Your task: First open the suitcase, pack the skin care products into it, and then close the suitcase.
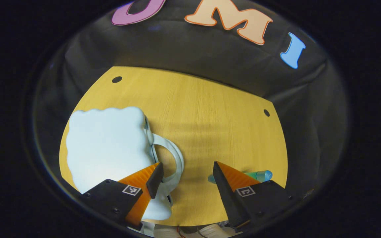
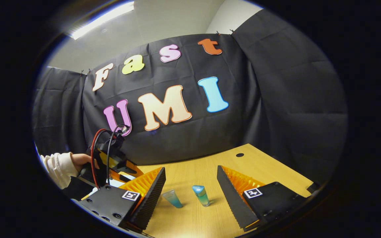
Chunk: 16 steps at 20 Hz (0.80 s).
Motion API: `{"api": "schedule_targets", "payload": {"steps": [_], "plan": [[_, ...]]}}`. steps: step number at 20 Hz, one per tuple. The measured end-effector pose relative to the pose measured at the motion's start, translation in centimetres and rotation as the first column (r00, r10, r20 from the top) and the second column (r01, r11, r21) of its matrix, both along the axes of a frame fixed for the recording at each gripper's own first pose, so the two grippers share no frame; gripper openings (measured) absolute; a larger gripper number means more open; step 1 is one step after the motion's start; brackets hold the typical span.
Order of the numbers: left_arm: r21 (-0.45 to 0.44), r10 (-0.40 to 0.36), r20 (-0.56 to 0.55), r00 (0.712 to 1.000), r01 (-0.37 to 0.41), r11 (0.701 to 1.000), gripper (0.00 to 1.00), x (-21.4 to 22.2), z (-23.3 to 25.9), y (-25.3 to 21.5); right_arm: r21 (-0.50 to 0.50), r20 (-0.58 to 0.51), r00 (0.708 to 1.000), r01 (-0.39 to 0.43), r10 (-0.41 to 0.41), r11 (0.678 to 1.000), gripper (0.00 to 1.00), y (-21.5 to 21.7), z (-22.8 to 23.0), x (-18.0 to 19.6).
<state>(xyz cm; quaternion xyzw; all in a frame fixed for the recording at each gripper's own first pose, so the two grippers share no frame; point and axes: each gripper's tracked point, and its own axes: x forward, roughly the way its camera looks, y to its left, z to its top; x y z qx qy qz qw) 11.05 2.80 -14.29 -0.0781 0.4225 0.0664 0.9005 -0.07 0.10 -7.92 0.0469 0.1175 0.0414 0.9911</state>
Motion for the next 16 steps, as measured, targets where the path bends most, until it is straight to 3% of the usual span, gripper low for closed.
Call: {"api": "schedule_targets", "payload": {"steps": [5,8,9,15,16], "plan": [[0.03,0.047,-0.097,0.994,-0.044,0.999,0.74,1.8,-2.6,1.0,0.021,-0.015,1.0,0.014,-0.014,1.0,0.94,-0.4,-0.3,0.3],[0.027,0.088,-0.157,0.984,-0.084,0.996,0.77,2.3,-4.2,1.6,0.024,-0.016,0.999,0.034,-0.034,0.999,0.94,-0.9,-0.6,0.5],[0.028,0.099,-0.171,0.98,-0.095,0.995,0.7,2.5,-4.8,1.9,0.025,-0.02,0.999,0.04,-0.04,0.999,0.97,-1.0,-0.8,0.6],[0.076,0.137,-0.254,0.958,-0.122,0.99,0.51,3.4,-7.6,3.4,0.038,-0.043,0.997,0.065,-0.063,0.997,0.98,-1.8,-1.8,1.5],[0.083,0.142,-0.265,0.954,-0.124,0.989,0.55,3.5,-7.9,3.5,0.036,-0.043,0.997,0.067,-0.065,0.997,0.97,-1.9,-2.0,1.4]]}}
